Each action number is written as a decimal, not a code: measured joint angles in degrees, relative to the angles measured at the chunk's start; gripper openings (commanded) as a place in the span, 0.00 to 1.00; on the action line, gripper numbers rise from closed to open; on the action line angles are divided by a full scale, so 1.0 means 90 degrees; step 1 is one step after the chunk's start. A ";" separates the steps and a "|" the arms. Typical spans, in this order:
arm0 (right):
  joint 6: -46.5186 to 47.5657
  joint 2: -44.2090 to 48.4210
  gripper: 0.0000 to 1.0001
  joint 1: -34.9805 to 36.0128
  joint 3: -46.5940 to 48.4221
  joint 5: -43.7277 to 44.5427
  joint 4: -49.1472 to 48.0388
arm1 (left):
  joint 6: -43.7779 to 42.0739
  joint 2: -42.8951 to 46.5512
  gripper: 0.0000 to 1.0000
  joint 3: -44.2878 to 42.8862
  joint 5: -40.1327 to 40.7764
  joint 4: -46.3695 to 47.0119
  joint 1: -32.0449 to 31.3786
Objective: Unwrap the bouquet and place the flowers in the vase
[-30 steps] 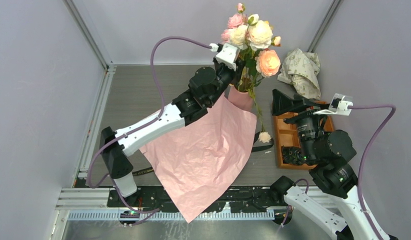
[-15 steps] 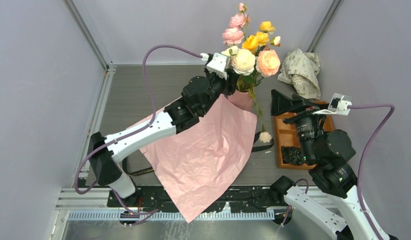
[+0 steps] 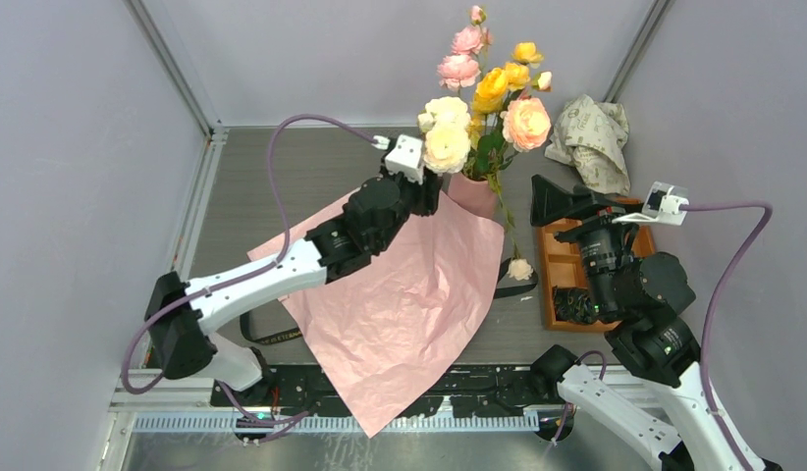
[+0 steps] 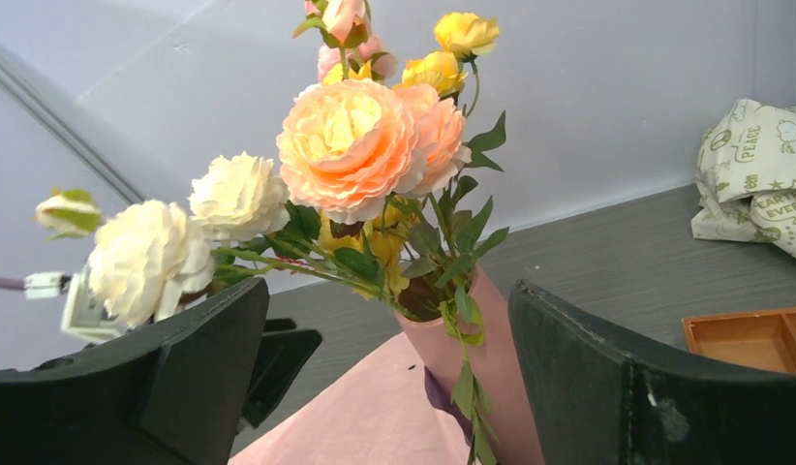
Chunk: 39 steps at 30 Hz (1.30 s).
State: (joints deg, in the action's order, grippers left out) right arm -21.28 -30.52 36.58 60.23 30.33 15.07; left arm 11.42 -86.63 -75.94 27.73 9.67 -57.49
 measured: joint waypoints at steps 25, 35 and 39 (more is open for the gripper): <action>-0.0255 -0.0733 1.00 0.0000 0.1086 0.2926 0.1052 | 0.2047 0.6152 0.42 0.1326 0.2977 -0.4592 -0.0270; -0.0393 -0.1042 0.99 0.0000 0.1469 0.3716 0.1729 | 0.2579 0.6227 0.42 0.1273 0.3264 -0.5841 -0.0272; -0.0393 -0.0981 0.99 0.0000 0.1566 0.3840 0.1829 | 0.2662 0.6227 0.43 0.1273 0.3310 -0.5967 -0.0272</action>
State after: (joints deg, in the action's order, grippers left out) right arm -24.82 -39.35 36.58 74.32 64.88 31.53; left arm 35.38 -30.59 -64.49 57.52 -44.03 -59.94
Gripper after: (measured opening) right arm 0.994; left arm 0.424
